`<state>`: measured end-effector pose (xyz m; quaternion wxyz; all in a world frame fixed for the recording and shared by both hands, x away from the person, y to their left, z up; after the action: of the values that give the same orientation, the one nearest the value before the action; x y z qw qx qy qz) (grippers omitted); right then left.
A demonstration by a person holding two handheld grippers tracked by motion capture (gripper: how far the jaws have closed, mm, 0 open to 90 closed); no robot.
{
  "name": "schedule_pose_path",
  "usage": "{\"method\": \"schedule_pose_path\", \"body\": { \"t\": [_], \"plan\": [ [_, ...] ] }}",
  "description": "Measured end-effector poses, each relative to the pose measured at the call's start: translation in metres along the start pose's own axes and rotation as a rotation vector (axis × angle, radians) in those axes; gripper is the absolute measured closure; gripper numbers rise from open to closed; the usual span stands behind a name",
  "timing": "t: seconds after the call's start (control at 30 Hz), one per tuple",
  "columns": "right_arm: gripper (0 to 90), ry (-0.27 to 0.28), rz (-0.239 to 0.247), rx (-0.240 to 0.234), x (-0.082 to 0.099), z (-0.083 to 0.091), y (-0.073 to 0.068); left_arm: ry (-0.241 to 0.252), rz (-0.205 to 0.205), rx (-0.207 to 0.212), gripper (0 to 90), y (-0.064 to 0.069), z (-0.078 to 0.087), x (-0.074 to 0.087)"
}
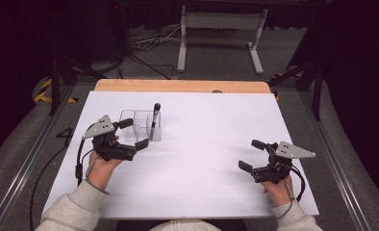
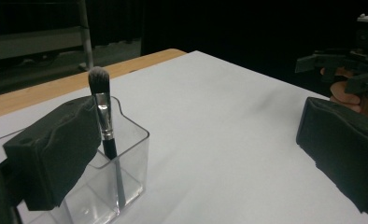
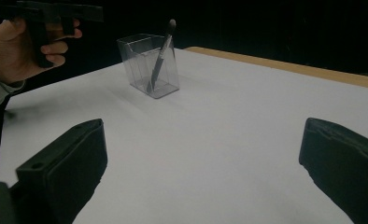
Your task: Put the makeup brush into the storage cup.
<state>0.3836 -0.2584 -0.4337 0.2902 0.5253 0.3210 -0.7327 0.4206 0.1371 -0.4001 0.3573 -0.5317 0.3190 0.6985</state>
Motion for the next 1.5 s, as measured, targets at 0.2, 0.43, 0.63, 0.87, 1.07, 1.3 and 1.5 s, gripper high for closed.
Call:
{"method": "schedule_pose_path", "body": {
  "t": [0.2,0.43,0.63,0.87,1.07,1.3,1.5],
  "plan": [
    [1.2,0.0,0.006,0.002,0.0,0.001,0.0,-0.001,-0.013,0.03,0.4,0.001,0.011,0.009],
    [1.2,-0.005,0.02,0.007,0.002,0.001,0.0,-0.031,-0.011,0.039,0.4,0.002,0.016,0.021],
    [1.1,-0.012,0.03,0.004,0.003,0.001,0.0,-0.044,0.002,0.06,0.4,0.003,0.017,0.033],
    [1.0,-0.017,0.026,-0.003,0.008,0.0,0.001,-0.041,0.003,0.072,0.4,0.003,0.021,0.042],
    [1.0,-0.022,0.049,-0.012,0.011,0.0,0.0,-0.035,0.03,0.08,0.3,0.003,0.025,0.052],
    [1.1,-0.032,0.057,-0.003,0.017,-0.001,0.0,-0.024,0.048,0.076,0.3,0.003,0.026,0.063],
    [1.8,-0.023,0.058,0.011,0.02,-0.002,-0.001,-0.003,0.077,0.06,0.1,0.002,0.025,0.068]
  ]
}}
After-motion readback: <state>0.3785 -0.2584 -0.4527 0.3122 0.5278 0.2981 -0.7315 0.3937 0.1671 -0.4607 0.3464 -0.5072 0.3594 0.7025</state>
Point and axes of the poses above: each handheld gripper's, and its own axes: z roughly backward along the jaws, x roughly out of its underside, y roughly to its right, the point moved 7 cm from there along -z, roughly forward along the jaws, and after that the axes turned 4 degrees about -z, right-handed, at the moved point
